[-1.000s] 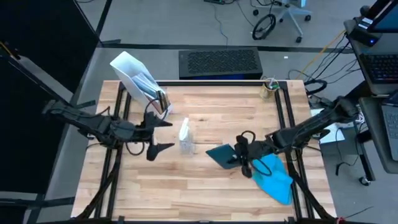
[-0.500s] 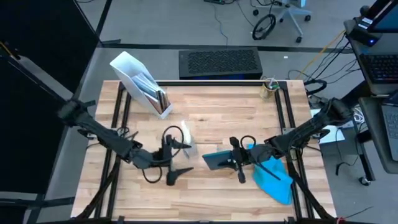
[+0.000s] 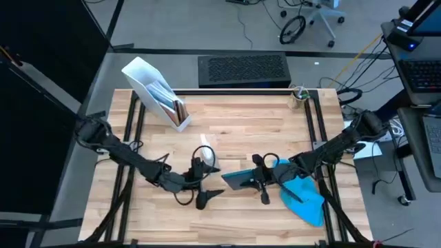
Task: Apply microfiber cloth
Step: Wipe the back of the blue tablet with the blue microfiber cloth
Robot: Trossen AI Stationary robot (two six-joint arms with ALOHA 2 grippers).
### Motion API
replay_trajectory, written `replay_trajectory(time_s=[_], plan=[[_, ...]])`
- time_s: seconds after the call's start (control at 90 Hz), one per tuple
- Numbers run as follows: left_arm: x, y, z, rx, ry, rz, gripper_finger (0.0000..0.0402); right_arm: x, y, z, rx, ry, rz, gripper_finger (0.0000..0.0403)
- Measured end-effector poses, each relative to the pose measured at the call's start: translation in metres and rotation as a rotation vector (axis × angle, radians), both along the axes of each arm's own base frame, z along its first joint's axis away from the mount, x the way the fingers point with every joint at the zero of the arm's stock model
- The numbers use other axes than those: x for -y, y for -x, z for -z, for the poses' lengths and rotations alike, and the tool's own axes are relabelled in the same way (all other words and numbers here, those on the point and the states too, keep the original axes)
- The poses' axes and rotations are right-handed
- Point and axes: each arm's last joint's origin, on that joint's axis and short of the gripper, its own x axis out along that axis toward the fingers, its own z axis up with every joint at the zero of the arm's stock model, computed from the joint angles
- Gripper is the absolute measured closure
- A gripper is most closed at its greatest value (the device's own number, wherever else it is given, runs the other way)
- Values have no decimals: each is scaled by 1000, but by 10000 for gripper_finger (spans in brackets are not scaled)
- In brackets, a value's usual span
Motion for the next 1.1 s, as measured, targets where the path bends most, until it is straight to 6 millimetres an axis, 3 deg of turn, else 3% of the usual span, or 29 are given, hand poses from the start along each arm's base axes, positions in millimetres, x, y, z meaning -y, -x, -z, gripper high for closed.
replay_trajectory(time_s=[0.111,0.311,0.444,0.589,0.878,1.1], plan=[[3,-8,3,79,-42,10,4,-2,-4,9,-18,-2,2,385],[-5,-20,19,42,-68,-32,4,-10,-7,10,31,-36,-41,385],[-16,-26,20,48,31,-52,4,-10,-7,12,29,-36,-34,385],[-23,-33,17,52,64,50,13,-11,-8,14,21,-39,-34,385],[-14,-38,1,94,-38,101,128,-11,-8,14,14,-85,-16,385],[-13,-38,2,91,-51,106,225,-11,-8,14,9,-117,-4,385]])
